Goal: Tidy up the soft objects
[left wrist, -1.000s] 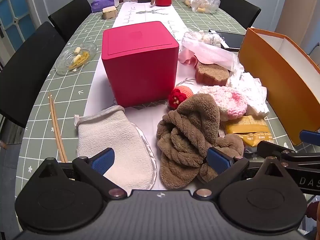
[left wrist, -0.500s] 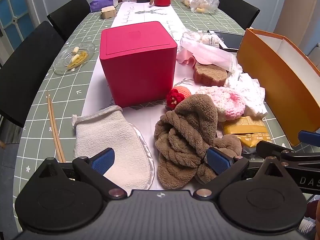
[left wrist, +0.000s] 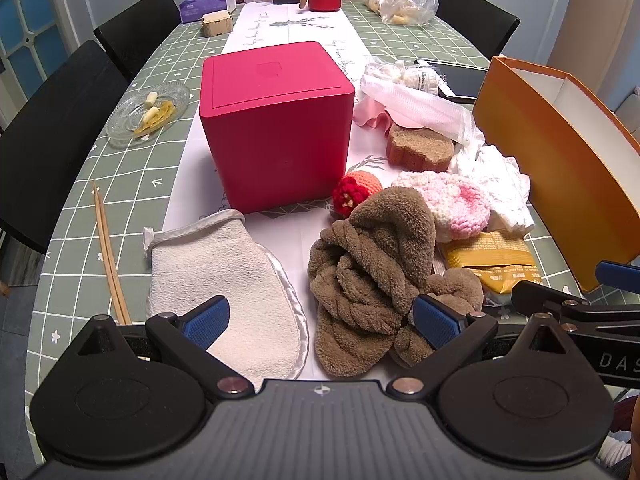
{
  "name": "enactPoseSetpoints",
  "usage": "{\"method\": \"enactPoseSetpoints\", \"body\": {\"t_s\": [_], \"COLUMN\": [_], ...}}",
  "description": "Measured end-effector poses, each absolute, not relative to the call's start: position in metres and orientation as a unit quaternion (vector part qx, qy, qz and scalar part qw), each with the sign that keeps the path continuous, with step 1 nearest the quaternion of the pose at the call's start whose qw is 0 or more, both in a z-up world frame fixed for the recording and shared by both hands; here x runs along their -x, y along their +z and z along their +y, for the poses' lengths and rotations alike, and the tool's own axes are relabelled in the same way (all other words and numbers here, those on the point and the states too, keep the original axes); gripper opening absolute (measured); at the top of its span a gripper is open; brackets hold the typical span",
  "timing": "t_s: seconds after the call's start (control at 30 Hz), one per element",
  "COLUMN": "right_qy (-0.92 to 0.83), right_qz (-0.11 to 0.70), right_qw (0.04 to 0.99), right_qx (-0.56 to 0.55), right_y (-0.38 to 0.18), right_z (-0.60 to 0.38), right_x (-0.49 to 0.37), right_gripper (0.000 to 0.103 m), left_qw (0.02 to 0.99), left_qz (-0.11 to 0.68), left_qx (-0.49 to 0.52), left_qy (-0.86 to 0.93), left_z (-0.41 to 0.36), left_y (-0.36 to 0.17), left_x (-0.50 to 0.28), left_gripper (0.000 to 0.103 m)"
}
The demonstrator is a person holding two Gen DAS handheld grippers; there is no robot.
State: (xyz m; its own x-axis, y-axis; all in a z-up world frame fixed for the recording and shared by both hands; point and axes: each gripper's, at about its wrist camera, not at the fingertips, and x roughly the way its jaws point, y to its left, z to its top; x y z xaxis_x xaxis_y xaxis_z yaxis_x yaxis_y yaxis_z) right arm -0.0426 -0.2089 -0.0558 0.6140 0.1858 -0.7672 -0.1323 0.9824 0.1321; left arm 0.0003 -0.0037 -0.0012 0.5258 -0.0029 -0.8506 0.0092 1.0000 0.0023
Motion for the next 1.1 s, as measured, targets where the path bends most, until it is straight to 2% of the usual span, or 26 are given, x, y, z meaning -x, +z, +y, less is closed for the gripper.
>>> {"method": "enactPoseSetpoints", "body": {"t_s": [1.1], "right_qy": [0.088], "right_qz": [0.429], "right_qw": [0.898], "right_qx": [-0.031], "right_y": [-0.0551], "right_z": [-0.2091], "right_x": [0.0429], "right_gripper": [0.100], "left_qw": [0.873], "left_qz": [0.487], "left_qx": [-0.001], "left_qy": [-0.005], "left_z": [-0.0055], "left_y": [-0.0003], "left_x": [0.0011], "left_gripper": [0.103]}}
